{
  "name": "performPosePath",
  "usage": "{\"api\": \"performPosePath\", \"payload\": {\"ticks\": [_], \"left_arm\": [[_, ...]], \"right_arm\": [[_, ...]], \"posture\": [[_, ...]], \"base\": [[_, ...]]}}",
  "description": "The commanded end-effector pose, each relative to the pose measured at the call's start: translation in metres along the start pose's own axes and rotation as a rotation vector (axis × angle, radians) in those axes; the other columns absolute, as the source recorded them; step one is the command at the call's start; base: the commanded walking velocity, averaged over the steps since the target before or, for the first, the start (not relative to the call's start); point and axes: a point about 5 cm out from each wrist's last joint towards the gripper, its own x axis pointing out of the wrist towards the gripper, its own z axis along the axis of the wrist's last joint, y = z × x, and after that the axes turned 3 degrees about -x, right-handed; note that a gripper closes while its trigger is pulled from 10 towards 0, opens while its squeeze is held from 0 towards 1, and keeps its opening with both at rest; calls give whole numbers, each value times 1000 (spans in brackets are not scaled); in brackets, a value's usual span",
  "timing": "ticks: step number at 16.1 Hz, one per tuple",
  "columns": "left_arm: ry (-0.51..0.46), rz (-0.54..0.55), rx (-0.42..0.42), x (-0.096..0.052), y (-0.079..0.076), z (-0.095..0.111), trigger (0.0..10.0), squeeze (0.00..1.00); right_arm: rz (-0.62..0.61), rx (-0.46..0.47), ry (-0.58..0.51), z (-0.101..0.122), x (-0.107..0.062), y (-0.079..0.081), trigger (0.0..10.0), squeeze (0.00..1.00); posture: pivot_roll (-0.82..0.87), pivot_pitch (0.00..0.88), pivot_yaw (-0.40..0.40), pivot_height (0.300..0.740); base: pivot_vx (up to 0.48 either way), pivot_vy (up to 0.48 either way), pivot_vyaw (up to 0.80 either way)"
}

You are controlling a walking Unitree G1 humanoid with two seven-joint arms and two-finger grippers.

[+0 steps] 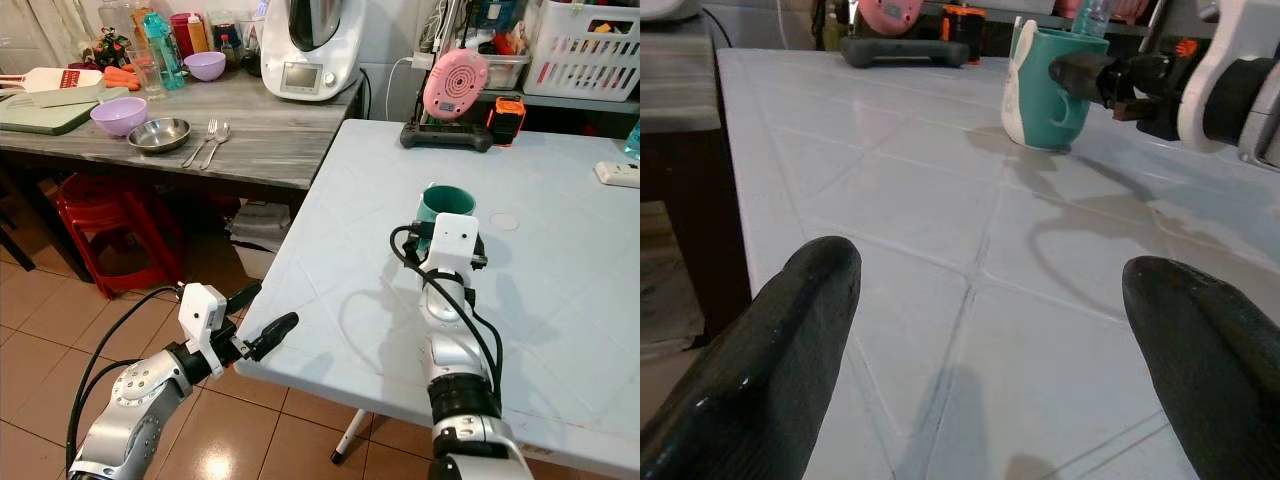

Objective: Setting the table

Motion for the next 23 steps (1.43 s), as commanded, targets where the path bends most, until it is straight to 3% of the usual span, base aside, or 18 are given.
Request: {"api": "performPosePath", "payload": {"ticks": [1, 2, 3, 5, 6, 7, 9, 10, 11, 13, 14, 15, 16, 17, 18, 23], "left_arm": [[-4, -21, 7, 0, 0, 4, 10000, 0], [-4, -22, 7, 0, 0, 4, 10000, 0], [-4, -23, 7, 0, 0, 4, 10000, 0], [-4, -23, 8, 0, -1, 4, 10000, 0], [-5, -24, 8, 0, -1, 4, 10000, 0], [-7, -24, 6, 1, -1, 4, 10000, 0], [-7, -25, 5, 1, -1, 4, 10000, 0], [-7, -26, 5, 2, -1, 4, 10000, 0], [-8, -28, 6, 3, -1, 5, 10000, 0], [-10, -29, 6, 4, -1, 4, 10000, 0], [-10, -29, 5, 4, -1, 4, 10000, 0], [-16, -32, 5, 4, -2, 5, 10000, 0], [-19, -35, 3, 5, -2, 5, 10000, 0], [-25, -44, -4, 6, -3, 5, 10000, 0], [-32, -52, -14, 6, -4, 6, 10000, 0], [-46, -75, -38, 8, -6, 8, 10000, 0]], "right_arm": [[14, 7, -15, 5, 4, 4, 1333, 0], [12, 7, -17, 5, 5, 4, 1333, 0], [13, 9, -19, 6, 6, 6, 0, 0], [14, 9, -15, 6, 7, 7, 667, 0], [17, 8, -13, 5, 7, 7, 510, 0], [28, 6, 2, 2, 7, 9, 4000, 0], [28, 6, 14, -1, 8, 8, 3333, 0], [29, 12, 27, -3, 7, 8, 4314, 0], [30, 14, 29, -4, 7, 8, 4431, 0], [29, 12, 26, -5, 7, 8, 1529, 0], [30, 12, 26, -5, 7, 8, 1529, 0], [31, 11, 22, -5, 7, 8, 2471, 0], [32, 10, 21, -5, 7, 8, 2353, 0], [32, 8, 20, -5, 8, 8, 1686, 0], [31, 8, 18, -4, 8, 7, 275, 0], [32, 4, 13, -4, 9, 7, 0, 0]], "posture": [[-41, 0, 61, 740], [-41, 0, 61, 740], [-40, 0, 59, 740], [-39, 0, 57, 740], [-36, 0, 55, 740], [-36, 0, 53, 740], [-36, 0, 53, 740], [-36, 0, 53, 740], [-39, 0, 53, 740], [-44, 0, 55, 740], [-44, 0, 55, 740], [-44, 0, 55, 740], [-45, 0, 54, 740], [-46, 0, 53, 740], [-46, 0, 53, 740], [-48, 0, 50, 740]], "base": [[0, 0, 0], [0, 0, 0], [0, 0, 0], [0, 0, 0], [0, 0, 0], [0, 0, 0], [0, 0, 0], [0, 0, 0], [0, 0, 0], [0, 0, 0], [0, 0, 0], [0, 0, 0], [0, 0, 0], [0, 0, 0], [0, 0, 0], [0, 0, 0]]}}
